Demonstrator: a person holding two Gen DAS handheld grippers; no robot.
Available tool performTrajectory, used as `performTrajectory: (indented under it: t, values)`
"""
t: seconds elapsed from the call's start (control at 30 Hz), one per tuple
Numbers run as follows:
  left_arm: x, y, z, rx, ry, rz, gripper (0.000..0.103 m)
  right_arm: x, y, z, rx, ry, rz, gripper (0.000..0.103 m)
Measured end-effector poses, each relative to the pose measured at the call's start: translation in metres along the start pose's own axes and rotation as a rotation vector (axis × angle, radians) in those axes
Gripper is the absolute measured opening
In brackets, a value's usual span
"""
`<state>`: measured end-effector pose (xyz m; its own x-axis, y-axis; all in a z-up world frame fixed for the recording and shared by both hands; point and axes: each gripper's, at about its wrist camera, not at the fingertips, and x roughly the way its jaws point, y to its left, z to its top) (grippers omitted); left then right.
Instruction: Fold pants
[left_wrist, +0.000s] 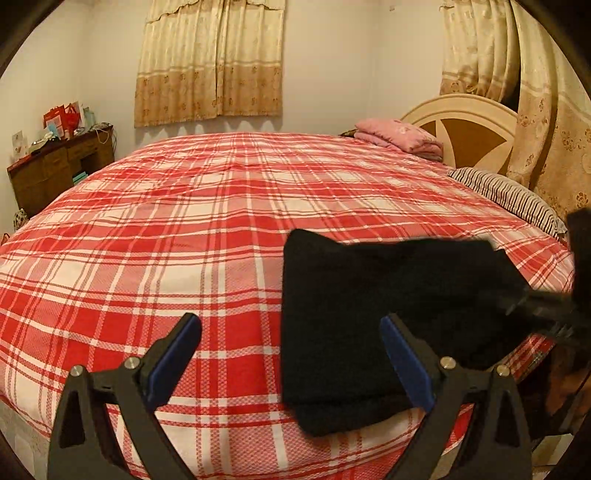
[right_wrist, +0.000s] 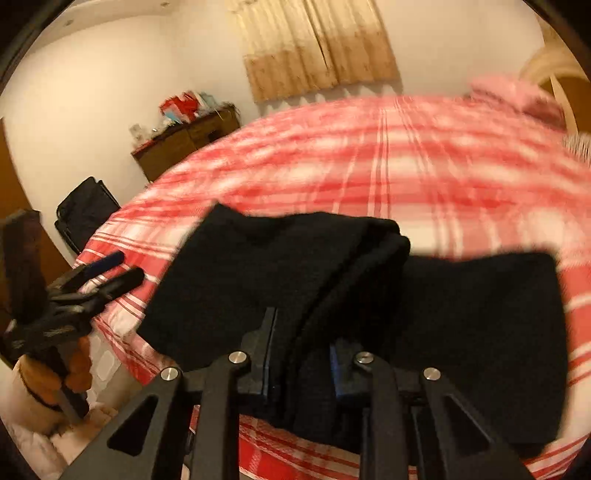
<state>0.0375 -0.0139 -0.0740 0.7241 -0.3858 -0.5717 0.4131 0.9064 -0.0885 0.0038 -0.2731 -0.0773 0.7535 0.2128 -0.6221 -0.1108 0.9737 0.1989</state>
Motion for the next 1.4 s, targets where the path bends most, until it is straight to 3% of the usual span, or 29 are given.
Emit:
performTrajectory:
  t: [0.13, 0.23, 0.3, 0.43, 0.5, 0.6, 0.63, 0.73, 0.83, 0.97, 1.03, 1.13, 1.23, 1.33, 1.4]
  values:
    - [0.003, -0.004, 0.001, -0.004, 0.008, -0.017, 0.099, -0.042, -0.031, 0.008, -0.031, -0.033, -0.039, 0.024]
    - [0.008, -0.011, -0.001, 0.011, 0.02, -0.019, 0.099, -0.037, -0.062, -0.006, -0.011, 0.062, -0.073, 0.026]
    - [0.012, -0.019, -0.003, 0.036, 0.037, -0.014, 0.099, -0.023, -0.083, -0.023, 0.032, 0.108, -0.125, 0.038]
    - [0.011, -0.029, -0.005, 0.085, 0.042, 0.02, 0.099, -0.038, -0.092, -0.036, 0.085, 0.014, -0.078, 0.043]
    - [0.011, -0.029, -0.005, 0.092, 0.045, 0.033, 0.099, -0.052, -0.092, -0.031, 0.085, 0.013, -0.152, 0.044]
    - [0.014, -0.028, -0.006, 0.084, 0.059, 0.043, 0.099, -0.08, -0.083, -0.027, 0.062, -0.047, -0.333, 0.044]
    - [0.015, -0.028, -0.006, 0.08, 0.063, 0.044, 0.099, -0.087, -0.075, -0.027, 0.03, -0.067, -0.346, 0.044]
    - [0.016, -0.032, -0.004, 0.08, 0.066, 0.037, 0.099, -0.094, -0.041, -0.026, -0.069, -0.101, -0.244, 0.044]
    - [0.017, -0.045, 0.002, 0.11, 0.054, 0.033, 0.099, -0.066, -0.015, -0.022, -0.106, -0.044, -0.142, 0.044]
    - [0.036, -0.064, -0.002, 0.166, 0.101, 0.024, 0.099, -0.028, -0.026, -0.043, -0.083, 0.095, -0.128, 0.044]
    - [0.051, -0.069, -0.015, 0.202, 0.186, 0.028, 0.099, -0.036, -0.037, -0.055, -0.048, 0.119, -0.083, 0.044]
    - [0.057, -0.07, -0.027, 0.218, 0.233, 0.021, 0.099, -0.055, -0.056, -0.058, 0.038, 0.147, -0.033, 0.043]
    - [0.055, -0.063, -0.026, 0.179, 0.233, -0.003, 0.099, -0.068, -0.064, -0.064, 0.08, 0.151, -0.04, 0.043]
    - [0.048, -0.059, -0.026, 0.164, 0.23, -0.004, 0.099, -0.077, -0.052, -0.062, 0.04, 0.118, -0.14, 0.043]
    - [0.041, -0.055, -0.024, 0.172, 0.213, 0.0, 0.099, -0.081, -0.036, -0.054, -0.069, 0.082, -0.235, 0.043]
